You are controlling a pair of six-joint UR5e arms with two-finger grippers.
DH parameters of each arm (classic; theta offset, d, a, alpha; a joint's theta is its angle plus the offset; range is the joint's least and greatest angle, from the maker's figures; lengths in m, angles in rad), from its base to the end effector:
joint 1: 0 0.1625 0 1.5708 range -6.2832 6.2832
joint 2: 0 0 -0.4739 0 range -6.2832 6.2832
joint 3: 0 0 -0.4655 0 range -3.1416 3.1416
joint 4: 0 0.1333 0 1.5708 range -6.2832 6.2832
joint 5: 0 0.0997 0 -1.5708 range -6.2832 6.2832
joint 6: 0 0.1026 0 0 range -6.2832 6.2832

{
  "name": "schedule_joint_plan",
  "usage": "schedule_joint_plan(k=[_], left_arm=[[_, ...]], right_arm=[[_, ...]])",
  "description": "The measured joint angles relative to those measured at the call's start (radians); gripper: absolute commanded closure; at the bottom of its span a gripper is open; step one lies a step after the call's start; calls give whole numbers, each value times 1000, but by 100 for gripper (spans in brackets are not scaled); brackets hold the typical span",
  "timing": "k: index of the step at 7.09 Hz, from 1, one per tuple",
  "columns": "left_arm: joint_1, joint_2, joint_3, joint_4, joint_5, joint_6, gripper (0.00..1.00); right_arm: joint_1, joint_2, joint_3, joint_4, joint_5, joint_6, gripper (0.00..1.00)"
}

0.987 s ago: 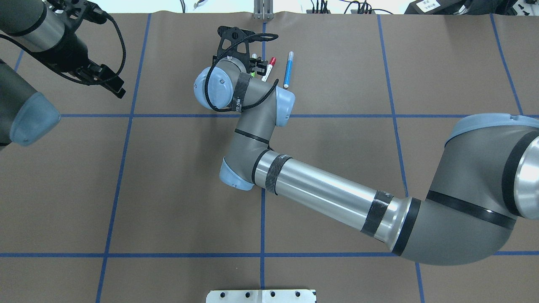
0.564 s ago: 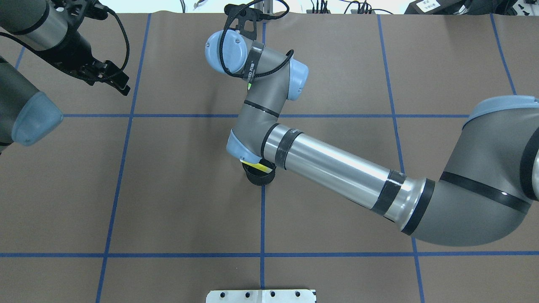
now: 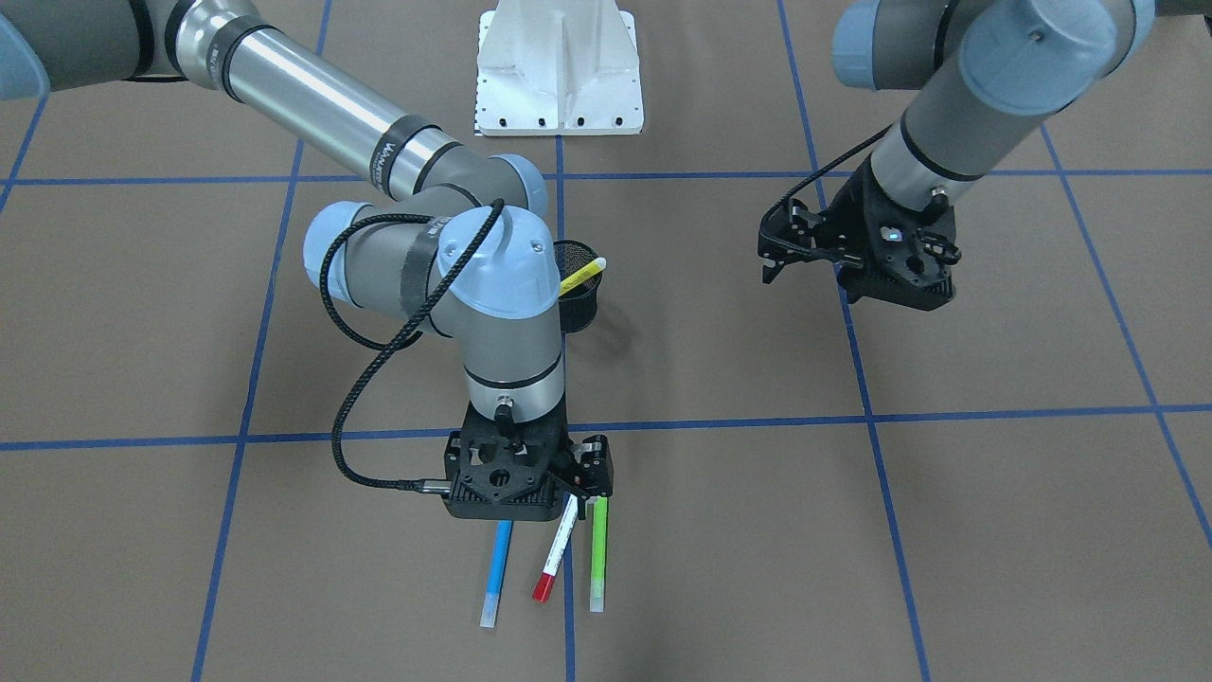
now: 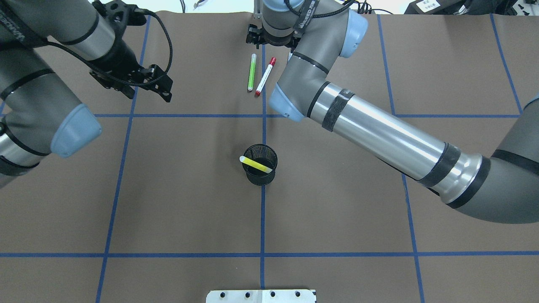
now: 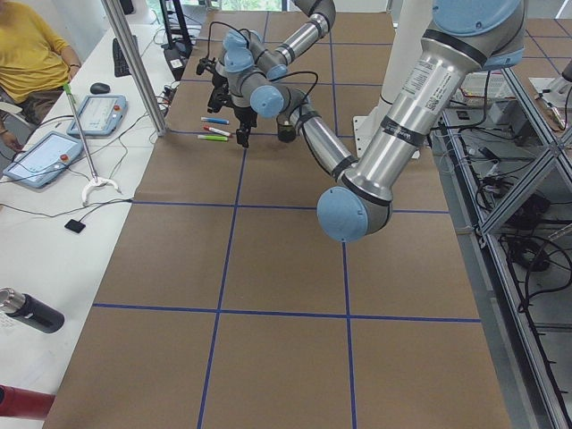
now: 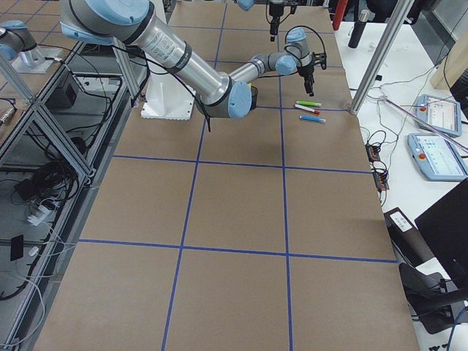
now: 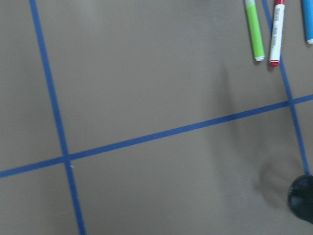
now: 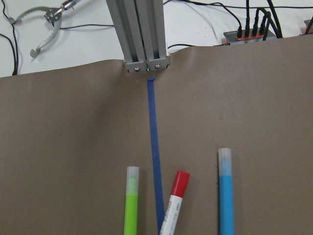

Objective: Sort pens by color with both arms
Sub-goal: 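Raise the right gripper away while the left gripper moves toward the cup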

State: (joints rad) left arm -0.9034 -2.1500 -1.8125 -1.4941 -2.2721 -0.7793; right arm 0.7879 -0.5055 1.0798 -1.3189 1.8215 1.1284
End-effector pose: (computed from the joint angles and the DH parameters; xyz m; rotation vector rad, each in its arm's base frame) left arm 0.3825 -0.5938 0.2086 0.0920 0.9707 0.1579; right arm -0.5909 -0.7467 0.1331 0.2818 -0.8088 0.2206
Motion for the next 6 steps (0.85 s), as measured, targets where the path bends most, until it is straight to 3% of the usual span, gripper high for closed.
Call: schedule_joint_plan(k=[2,4,6], left_arm=[[83,-71,61,-5,1,-110,0],[151,-115,114,-52,3,-225,0],[191,-125,181,-195,6,-340,3]], right_arm=[[44,-100,171,-170,133,-107,1],[55,-208,353,-350,165,-237,1],[57,-307,505,-467,179,-328,1]])
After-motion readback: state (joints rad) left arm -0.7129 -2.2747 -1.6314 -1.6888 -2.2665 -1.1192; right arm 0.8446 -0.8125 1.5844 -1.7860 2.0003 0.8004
